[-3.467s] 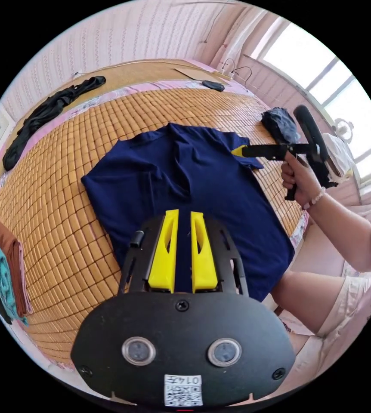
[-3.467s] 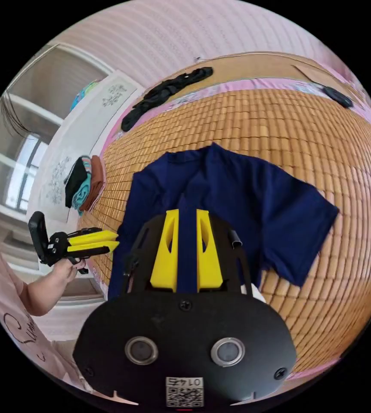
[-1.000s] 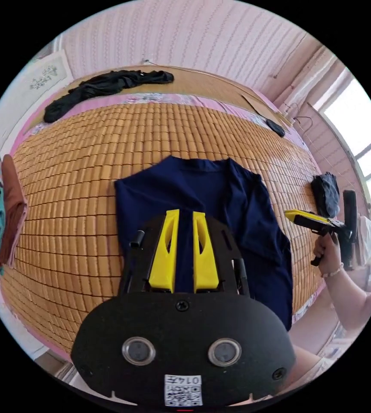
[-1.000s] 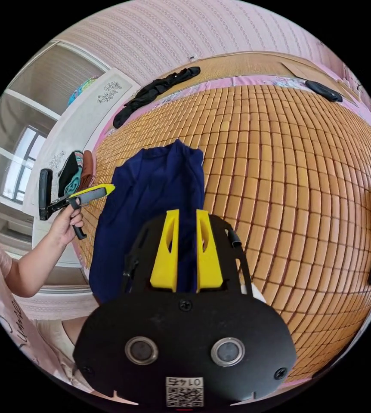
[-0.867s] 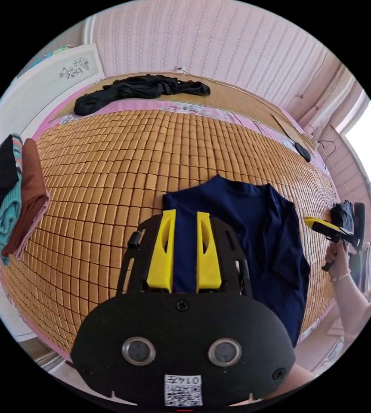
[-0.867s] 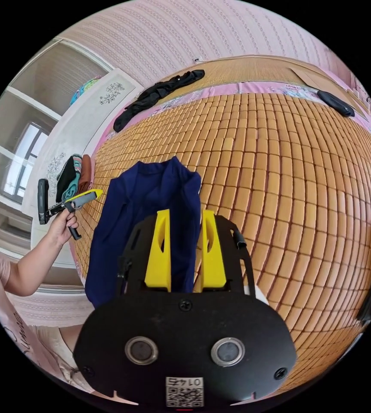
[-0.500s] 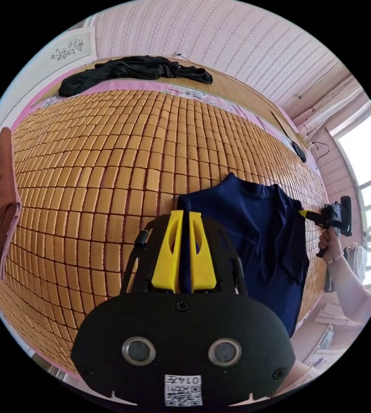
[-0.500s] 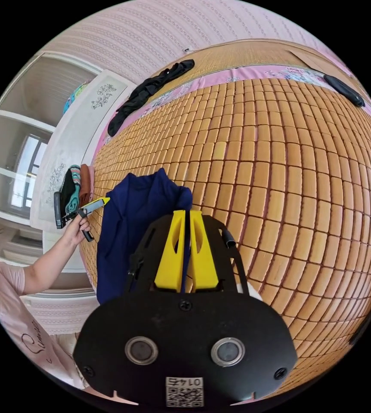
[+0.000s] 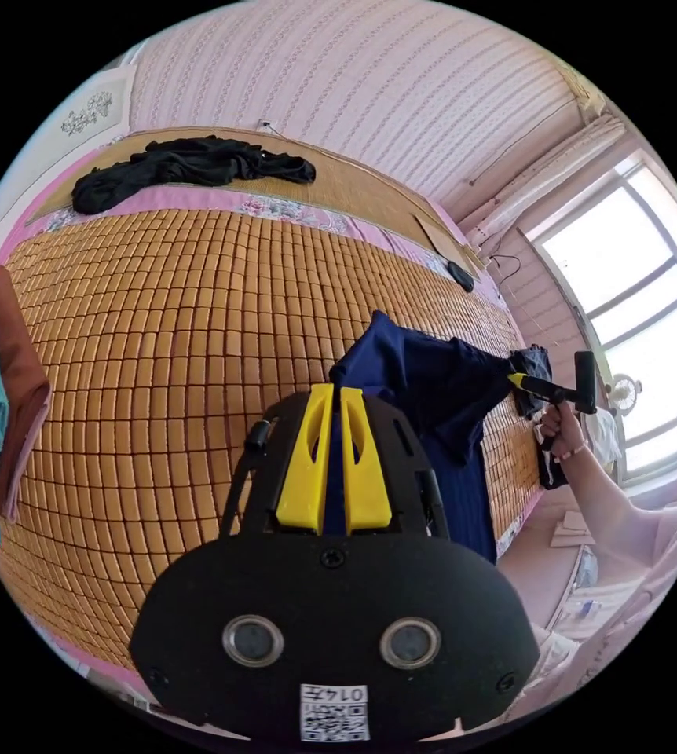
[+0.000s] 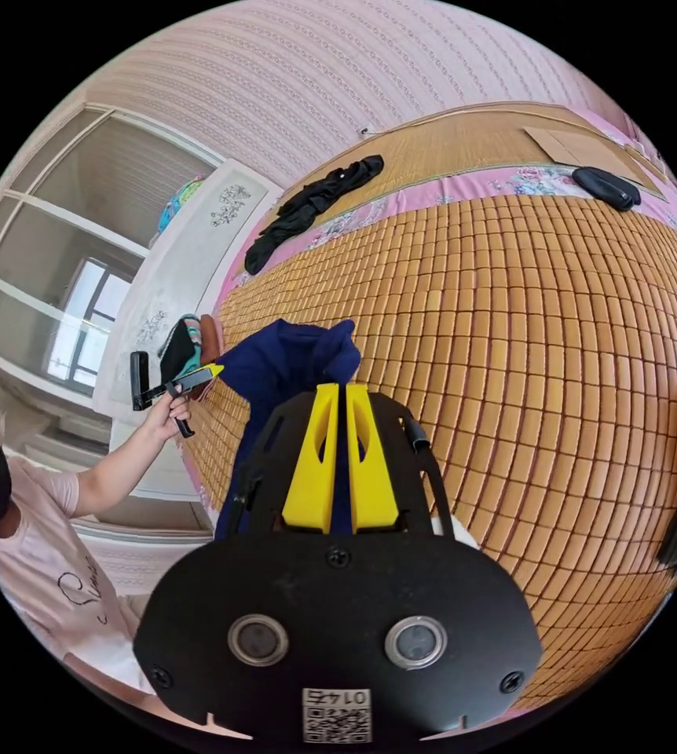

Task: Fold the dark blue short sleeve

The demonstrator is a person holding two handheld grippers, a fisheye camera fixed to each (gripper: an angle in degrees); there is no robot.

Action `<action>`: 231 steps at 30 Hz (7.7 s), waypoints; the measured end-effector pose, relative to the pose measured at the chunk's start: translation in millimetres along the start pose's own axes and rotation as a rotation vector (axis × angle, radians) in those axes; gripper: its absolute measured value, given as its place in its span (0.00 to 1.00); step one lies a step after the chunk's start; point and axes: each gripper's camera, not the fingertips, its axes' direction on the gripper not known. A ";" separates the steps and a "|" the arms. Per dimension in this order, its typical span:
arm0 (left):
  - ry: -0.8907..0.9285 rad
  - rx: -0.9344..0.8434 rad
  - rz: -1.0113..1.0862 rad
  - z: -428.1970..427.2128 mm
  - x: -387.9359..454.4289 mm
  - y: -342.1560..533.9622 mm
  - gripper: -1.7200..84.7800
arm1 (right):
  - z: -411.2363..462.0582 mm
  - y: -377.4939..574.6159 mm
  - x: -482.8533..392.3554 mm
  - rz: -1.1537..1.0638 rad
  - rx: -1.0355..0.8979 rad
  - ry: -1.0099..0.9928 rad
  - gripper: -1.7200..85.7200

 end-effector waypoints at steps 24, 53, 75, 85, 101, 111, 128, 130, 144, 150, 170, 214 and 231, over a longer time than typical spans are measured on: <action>-0.047 -0.064 -0.047 -143.7 22.0 347.5 0.03 | 27.5 345.3 -24.5 0.074 -0.185 0.087 0.02; -0.232 -0.092 0.167 -195.9 141.0 410.7 0.12 | 177.6 374.9 -100.3 0.096 -0.285 0.447 0.09; -0.259 -0.286 0.168 -173.3 179.8 453.0 0.07 | 209.2 406.3 -85.6 0.095 -0.337 0.338 0.08; -0.278 -0.032 0.354 -216.3 276.6 485.7 0.09 | 243.3 403.0 -151.9 -0.093 -0.241 0.508 0.03; -0.225 -0.336 0.579 -68.3 360.2 507.0 0.01 | 406.4 388.0 -163.7 -0.163 -0.576 0.479 0.02; -0.297 -0.154 0.753 -105.7 426.3 516.3 0.03 | 383.4 313.1 -217.1 -0.359 -0.446 0.516 0.02; -0.173 -0.256 0.801 -45.8 455.5 493.2 0.01 | 492.5 193.2 -237.0 -0.427 -0.797 0.558 0.01; -0.158 -0.263 0.795 -45.3 456.4 490.2 0.01 | 488.6 177.1 -239.3 -0.409 -0.744 0.575 0.01; -0.192 -0.254 0.862 -50.1 484.8 499.4 0.01 | 465.0 173.3 -193.5 -0.175 -0.583 0.438 0.01; -0.180 -0.169 0.741 -113.0 495.4 481.0 0.03 | 355.6 231.2 -184.8 -0.119 -0.225 0.228 0.01; -0.528 -0.225 0.158 -198.0 606.0 432.0 0.01 | 249.8 384.3 -277.0 0.091 -0.198 0.200 0.01; -0.562 -0.232 0.466 -128.8 732.1 440.8 0.01 | 235.3 459.9 -214.8 0.116 -0.302 0.224 0.01; -0.583 -0.249 0.326 -106.0 727.9 411.9 0.01 | 225.5 458.0 -177.1 0.199 -0.305 0.249 0.01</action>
